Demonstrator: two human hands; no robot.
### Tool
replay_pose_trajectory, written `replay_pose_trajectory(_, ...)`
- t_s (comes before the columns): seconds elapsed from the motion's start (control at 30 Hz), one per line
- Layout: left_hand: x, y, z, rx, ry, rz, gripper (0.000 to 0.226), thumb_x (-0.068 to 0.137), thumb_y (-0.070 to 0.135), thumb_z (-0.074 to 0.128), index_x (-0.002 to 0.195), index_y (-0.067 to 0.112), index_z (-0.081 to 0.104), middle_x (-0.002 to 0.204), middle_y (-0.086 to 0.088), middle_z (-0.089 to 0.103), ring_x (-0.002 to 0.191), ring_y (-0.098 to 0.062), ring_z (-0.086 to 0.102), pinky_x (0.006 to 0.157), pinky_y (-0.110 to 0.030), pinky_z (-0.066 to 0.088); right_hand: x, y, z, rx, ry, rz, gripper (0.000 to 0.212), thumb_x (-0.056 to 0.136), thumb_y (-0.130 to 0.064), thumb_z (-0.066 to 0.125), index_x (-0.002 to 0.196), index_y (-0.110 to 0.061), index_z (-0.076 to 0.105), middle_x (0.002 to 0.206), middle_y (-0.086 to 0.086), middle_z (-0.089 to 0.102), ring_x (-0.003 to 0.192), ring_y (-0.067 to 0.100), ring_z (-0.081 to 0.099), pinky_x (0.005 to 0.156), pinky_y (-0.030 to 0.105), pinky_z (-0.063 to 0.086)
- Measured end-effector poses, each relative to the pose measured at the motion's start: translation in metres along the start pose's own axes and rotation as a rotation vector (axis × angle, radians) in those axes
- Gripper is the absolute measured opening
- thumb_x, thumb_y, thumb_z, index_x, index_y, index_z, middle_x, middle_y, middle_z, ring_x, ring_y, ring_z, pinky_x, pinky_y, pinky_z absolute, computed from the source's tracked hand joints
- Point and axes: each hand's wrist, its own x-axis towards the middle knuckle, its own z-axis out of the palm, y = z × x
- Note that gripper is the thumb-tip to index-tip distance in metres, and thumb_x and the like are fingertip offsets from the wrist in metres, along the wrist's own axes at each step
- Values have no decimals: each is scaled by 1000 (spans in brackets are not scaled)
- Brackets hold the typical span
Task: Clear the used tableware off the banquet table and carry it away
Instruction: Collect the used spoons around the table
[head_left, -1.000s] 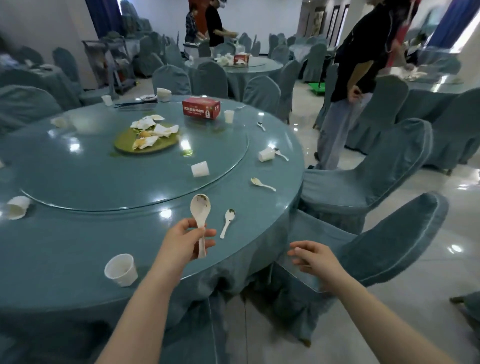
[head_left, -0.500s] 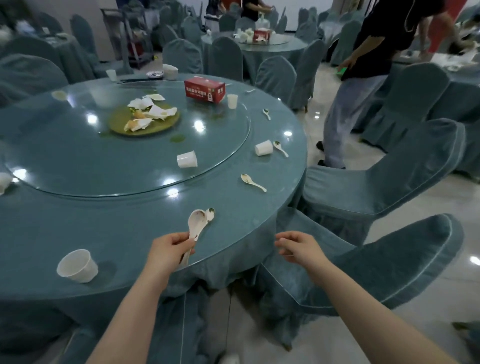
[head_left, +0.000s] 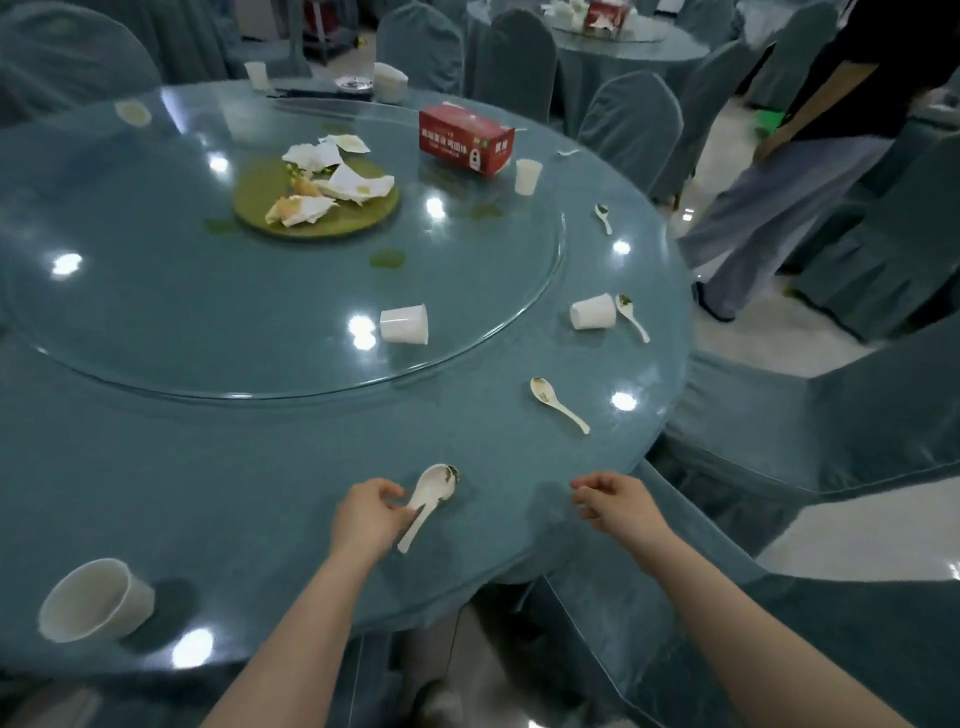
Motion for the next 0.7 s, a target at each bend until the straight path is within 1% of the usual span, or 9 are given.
replay_pose_trajectory(0.13,10,-5,17,70,-9,-52,19,76,20,73,90,21,61,86,2,67,82,-22,66,70,-31,51,25,0,5,-59,-30,34,12,86,-10,59,93,-15,68,87,1,70,68,12,61,64,22,46)
replay_pose_trajectory(0.2,14,-4,24,86,17,-54,18,76,23,72,86,25,58,91,2,69,83,-20,64,69,-28,48,40,-3,6,-123,-3,23,14,85,-11,59,94,-16,69,84,-1,69,69,12,61,65,25,47)
replay_pose_trajectory(0.27,18,-1,31,123,33,-46,19,77,25,72,92,25,60,94,4,70,88,-19,63,70,-27,45,55,-11,5,-216,60,-7,15,85,-15,57,91,-21,70,85,-3,68,75,13,61,65,26,46)
replay_pose_trajectory(0.4,20,2,40,156,36,-79,22,80,29,70,101,23,64,96,3,70,93,-23,65,74,-28,48,86,-23,9,-340,118,-85,15,85,-17,57,95,-20,68,79,-6,62,67,9,56,56,23,40)
replay_pose_trajectory(0.43,20,3,42,168,39,-86,18,82,30,67,99,23,64,95,2,70,93,-23,65,72,-27,47,93,-25,10,-371,130,-99,16,86,-18,57,99,-18,66,81,-4,61,70,12,57,58,25,42)
replay_pose_trajectory(0.5,17,5,46,200,46,-96,8,85,28,62,91,23,64,93,1,70,93,-24,64,69,-27,44,109,-27,13,-449,155,-114,25,87,-21,59,112,-16,62,99,5,60,86,22,59,76,34,49)
replay_pose_trajectory(0.57,15,7,49,238,51,-108,5,87,27,59,85,24,62,92,0,69,92,-24,63,66,-27,40,123,-26,13,-475,177,-113,36,89,-25,59,123,-14,57,117,11,53,104,29,56,92,43,47)
replay_pose_trajectory(0.63,16,10,50,272,41,-131,8,88,26,58,87,22,64,93,-1,69,94,-26,63,66,-26,38,135,-23,12,-497,178,-94,40,90,-27,58,127,-11,55,121,14,53,109,33,54,95,43,45)
replay_pose_trajectory(0.7,18,12,50,287,14,-150,13,89,24,56,90,18,67,92,-3,69,94,-27,63,66,-27,40,142,-19,10,-514,157,-75,33,91,-24,57,121,-10,60,114,15,60,102,34,58,89,40,48)
